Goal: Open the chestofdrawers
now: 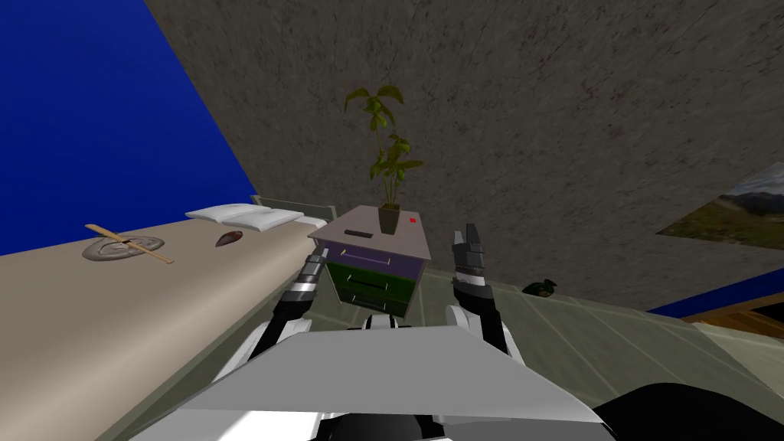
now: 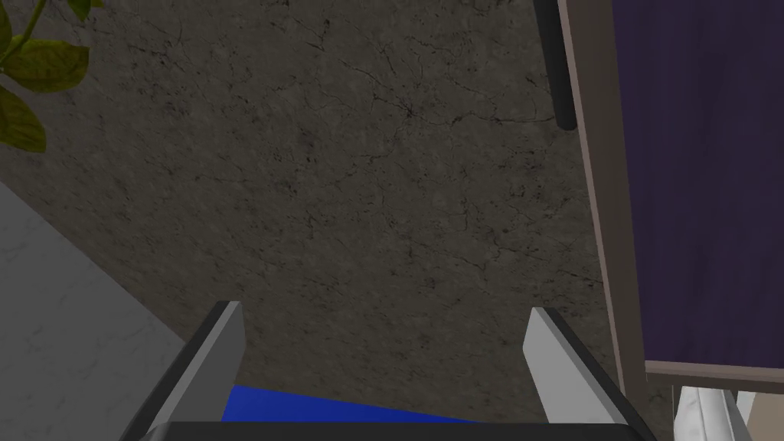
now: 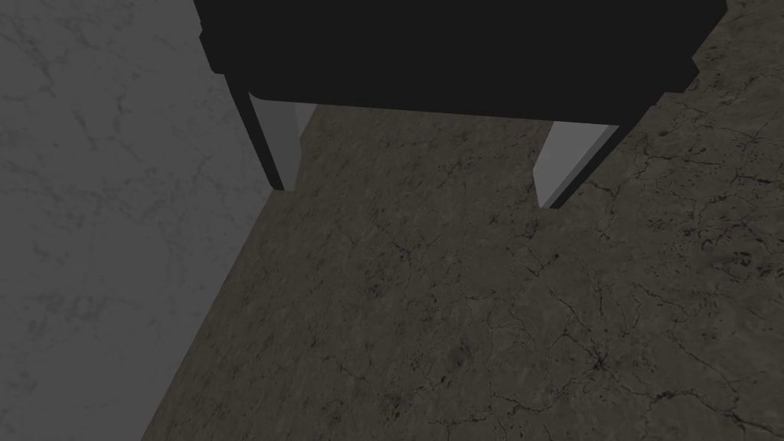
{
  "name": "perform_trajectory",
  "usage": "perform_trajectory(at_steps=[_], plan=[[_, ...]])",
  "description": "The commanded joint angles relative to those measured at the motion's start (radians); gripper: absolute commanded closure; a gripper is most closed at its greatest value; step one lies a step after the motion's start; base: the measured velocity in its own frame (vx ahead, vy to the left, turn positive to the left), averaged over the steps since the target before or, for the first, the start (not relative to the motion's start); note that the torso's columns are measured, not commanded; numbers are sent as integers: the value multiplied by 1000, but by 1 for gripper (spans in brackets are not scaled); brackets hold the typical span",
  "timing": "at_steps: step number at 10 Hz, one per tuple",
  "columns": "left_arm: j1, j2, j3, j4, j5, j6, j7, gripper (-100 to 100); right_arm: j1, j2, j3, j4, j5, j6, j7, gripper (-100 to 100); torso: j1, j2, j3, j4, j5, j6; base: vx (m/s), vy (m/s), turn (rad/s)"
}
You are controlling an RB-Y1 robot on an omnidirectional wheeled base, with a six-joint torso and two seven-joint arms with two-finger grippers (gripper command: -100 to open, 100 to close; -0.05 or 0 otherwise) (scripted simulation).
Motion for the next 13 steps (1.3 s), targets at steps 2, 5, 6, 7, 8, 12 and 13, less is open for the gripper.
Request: perform_trajectory(at_steps=[2, 5, 6, 7, 8, 12, 13], plan=[[-27, -29, -20, 89, -15, 5, -9, -100, 0, 0, 0, 0, 0, 0, 0, 0, 0, 0, 0, 0, 0, 0, 17, 30, -59], [-42, -33, -31, 147, -23, 9, -12, -100, 0, 0, 0, 0, 0, 0, 0, 0, 0, 0, 0, 0, 0, 0, 9, 33, -49], [-50, -31, -37, 179, -27, 11, -14, -100, 0, 0, 0, 0, 0, 0, 0, 0, 0, 0, 0, 0, 0, 0, 12, 33, -55], [-55, -31, -41, 196, -30, 12, -15, -100, 0, 0, 0, 0, 0, 0, 0, 0, 0, 0, 0, 0, 0, 0, 11, 32, -51], [-59, -31, -44, 213, -32, 13, -16, -100, 0, 0, 0, 0, 0, 0, 0, 0, 0, 0, 0, 0, 0, 0, 10, 26, -41], [-78, -36, -59, 287, -43, 18, -20, -100, 0, 0, 0, 0, 0, 0, 0, 0, 0, 0, 0, 0, 0, 0, 10, 25, -41], [-83, -37, -62, 305, -46, 19, -21, -100, 0, 0, 0, 0, 0, 0, 0, 0, 0, 0, 0, 0, 0, 0, 9, 30, -44]])
